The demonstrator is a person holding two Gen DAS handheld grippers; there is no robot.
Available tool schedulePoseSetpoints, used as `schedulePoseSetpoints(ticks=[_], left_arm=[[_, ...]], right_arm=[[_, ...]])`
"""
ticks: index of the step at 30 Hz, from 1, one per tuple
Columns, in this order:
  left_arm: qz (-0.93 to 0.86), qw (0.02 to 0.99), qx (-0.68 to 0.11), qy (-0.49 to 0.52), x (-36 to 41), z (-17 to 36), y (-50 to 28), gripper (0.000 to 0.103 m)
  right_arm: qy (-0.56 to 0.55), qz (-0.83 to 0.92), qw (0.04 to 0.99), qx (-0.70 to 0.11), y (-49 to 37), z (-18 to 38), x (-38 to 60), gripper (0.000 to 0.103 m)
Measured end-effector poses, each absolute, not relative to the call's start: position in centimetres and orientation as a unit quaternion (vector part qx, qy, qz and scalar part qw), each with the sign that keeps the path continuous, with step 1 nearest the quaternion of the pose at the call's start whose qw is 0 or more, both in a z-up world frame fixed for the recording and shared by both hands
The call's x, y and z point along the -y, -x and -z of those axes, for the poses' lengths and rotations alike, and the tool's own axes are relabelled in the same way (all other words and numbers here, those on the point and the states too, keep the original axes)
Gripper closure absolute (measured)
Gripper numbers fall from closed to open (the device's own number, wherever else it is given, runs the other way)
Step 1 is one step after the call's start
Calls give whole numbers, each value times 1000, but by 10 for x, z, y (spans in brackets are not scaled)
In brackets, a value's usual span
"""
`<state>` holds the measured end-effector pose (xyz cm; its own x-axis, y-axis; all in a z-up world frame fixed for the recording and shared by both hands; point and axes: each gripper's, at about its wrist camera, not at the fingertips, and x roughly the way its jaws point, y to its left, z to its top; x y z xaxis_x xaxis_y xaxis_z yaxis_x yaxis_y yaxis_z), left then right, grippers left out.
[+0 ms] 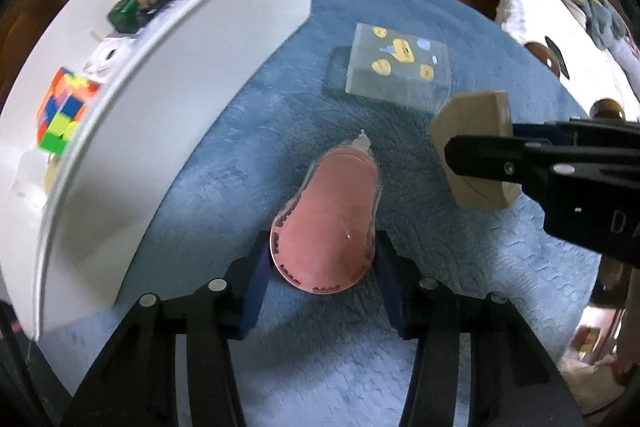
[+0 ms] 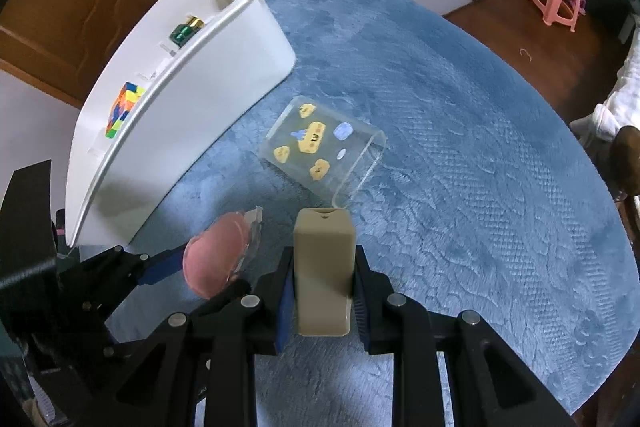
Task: Organize rigid objects
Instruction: 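Carry the pink item and beige block into the bin and open both tools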
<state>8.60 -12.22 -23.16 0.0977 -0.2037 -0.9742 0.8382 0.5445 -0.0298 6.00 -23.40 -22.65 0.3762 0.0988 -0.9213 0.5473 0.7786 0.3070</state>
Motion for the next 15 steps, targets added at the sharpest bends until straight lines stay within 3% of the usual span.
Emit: schedulePoseSetpoints(ticks=[8,15], left_arm=[[335,738,-524,-260,88,152,-81,50],[263,818,-459,-227,48,44,-107,50]], right_arm=[[-260,108,806,-521,-53,171,216,77],[-211,58,858,-465,-65,73,205,77]])
